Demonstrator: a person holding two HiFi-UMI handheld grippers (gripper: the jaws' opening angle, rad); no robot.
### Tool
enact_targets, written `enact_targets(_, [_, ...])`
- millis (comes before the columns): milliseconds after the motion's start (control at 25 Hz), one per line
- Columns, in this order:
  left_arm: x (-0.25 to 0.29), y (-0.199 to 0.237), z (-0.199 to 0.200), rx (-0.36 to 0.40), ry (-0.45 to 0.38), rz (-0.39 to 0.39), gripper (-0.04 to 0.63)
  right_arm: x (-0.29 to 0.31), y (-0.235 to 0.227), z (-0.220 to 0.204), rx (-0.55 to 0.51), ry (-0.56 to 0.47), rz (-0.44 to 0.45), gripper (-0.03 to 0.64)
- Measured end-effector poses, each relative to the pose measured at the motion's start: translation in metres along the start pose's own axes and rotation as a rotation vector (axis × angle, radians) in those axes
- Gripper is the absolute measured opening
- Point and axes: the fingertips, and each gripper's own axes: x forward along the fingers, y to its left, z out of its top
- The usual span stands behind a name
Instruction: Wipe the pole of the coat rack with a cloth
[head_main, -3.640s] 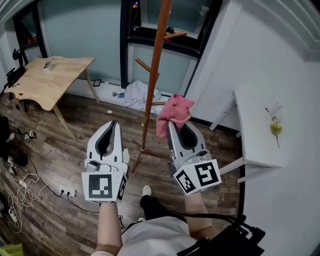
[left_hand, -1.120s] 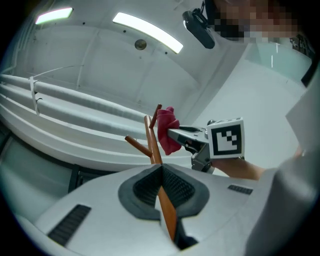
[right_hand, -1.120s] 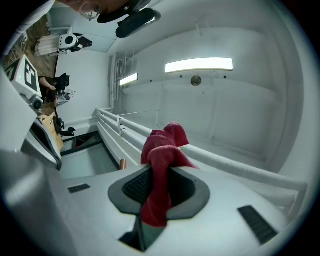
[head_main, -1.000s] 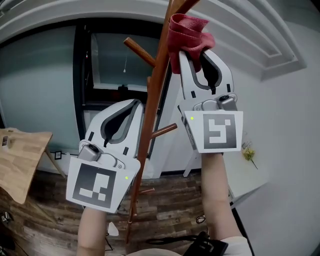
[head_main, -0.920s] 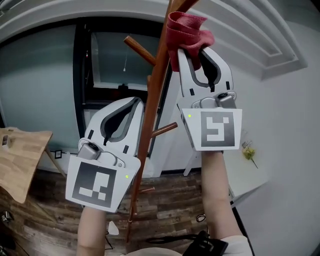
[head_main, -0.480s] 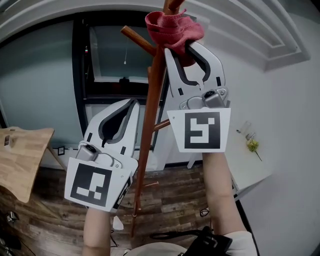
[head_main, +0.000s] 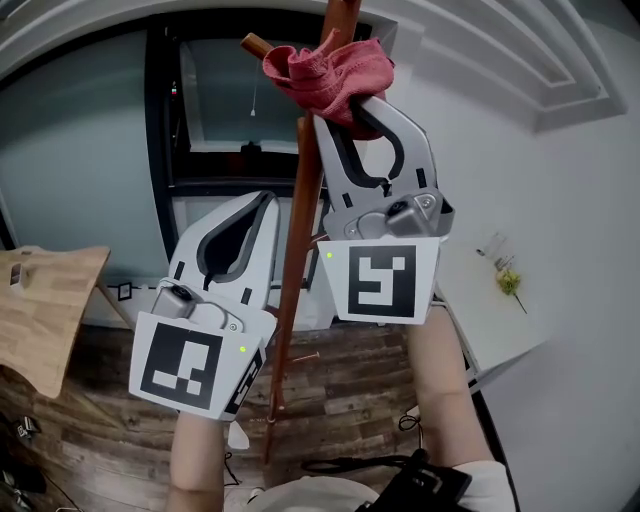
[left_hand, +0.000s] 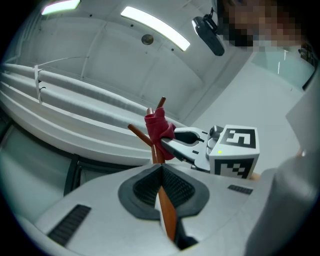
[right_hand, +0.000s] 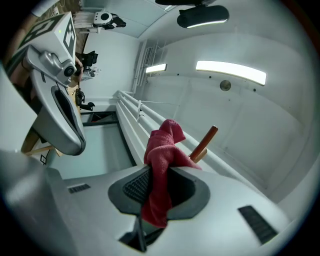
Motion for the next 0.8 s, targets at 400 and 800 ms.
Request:
enact_targets(400, [0.005, 0.004, -0.010, -0.010, 0.026, 0.007, 0.012, -0.005, 0.010, -0.005, 0.019, 0.016, 0.036, 0.081])
enact_targets(800, [0.004, 0.005, -0.022, -0.009, 0.050, 0.004, 0.012, -0.012, 0.023, -0.010, 0.044, 0.026, 0.067, 0.081])
